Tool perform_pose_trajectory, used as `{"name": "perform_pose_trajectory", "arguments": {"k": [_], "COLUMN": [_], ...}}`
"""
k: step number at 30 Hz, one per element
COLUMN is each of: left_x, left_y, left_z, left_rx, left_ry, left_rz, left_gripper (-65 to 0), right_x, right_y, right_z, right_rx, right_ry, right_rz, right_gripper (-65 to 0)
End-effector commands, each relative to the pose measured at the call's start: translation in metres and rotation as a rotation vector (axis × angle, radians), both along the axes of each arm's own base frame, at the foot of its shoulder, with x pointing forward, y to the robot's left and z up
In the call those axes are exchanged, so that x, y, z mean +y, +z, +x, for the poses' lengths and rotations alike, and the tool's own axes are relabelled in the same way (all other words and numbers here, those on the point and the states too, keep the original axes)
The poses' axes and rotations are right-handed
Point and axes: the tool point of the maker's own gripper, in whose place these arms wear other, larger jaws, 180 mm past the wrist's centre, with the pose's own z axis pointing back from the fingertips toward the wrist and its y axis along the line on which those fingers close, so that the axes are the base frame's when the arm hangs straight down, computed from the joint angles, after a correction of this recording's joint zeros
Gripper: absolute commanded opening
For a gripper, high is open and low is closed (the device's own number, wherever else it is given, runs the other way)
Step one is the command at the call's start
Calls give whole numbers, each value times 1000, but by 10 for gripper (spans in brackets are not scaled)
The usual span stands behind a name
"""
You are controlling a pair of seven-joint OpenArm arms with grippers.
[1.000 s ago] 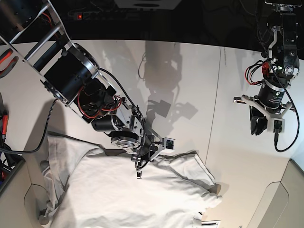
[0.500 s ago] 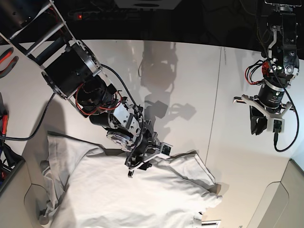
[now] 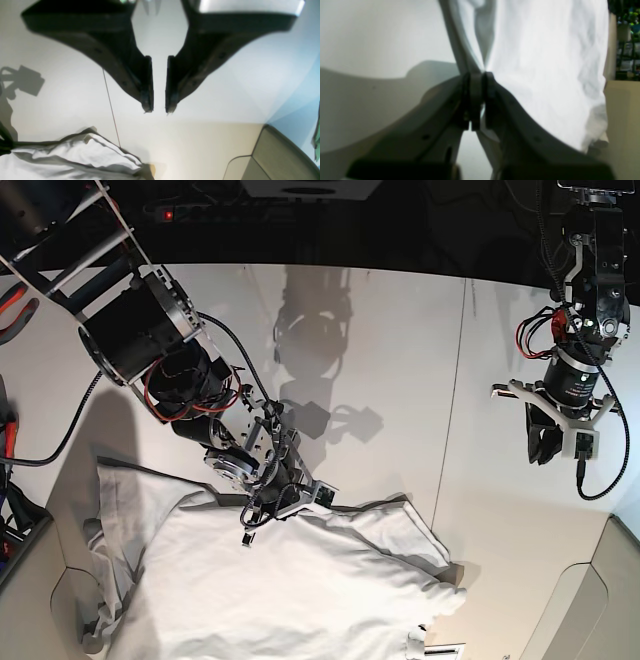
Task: Layout the t-shirt on the table in an organized manner, then fold the t-shirt properly
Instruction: 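Lift the grasped shirt edge with the right gripper and drag it across the table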
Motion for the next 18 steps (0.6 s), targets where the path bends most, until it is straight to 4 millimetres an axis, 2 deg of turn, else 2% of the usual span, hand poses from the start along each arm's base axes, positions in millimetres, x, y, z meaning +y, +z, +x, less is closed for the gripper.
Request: {"name": "perform_pose_trajectory", "arguments": {"k": [1,5,9,15,18], "left_x": [4,4,3,5,16], "left_y": [15,15,15,15,22], "left_z": [6,6,6,6,7], "left_rx": [-48,-51,-51,-49,-81], "left_ry": [-2,-2,-2,-8,52], "left_rz": [14,14,14,57,77], "left_gripper": [-525,-525,-525,-525,-525], "right_x": [2,8,17,24,32], "right_y": [12,9,-1,-37,-52], "right_z": [11,7,-6,-50,-75], "right_rx": [-17,-5,21,100,130], "right_ry": [-1,8,16,18,28], "right_rz": [1,8,20,33,41], "right_gripper": [-650,-650,-650,-650,-650]}}
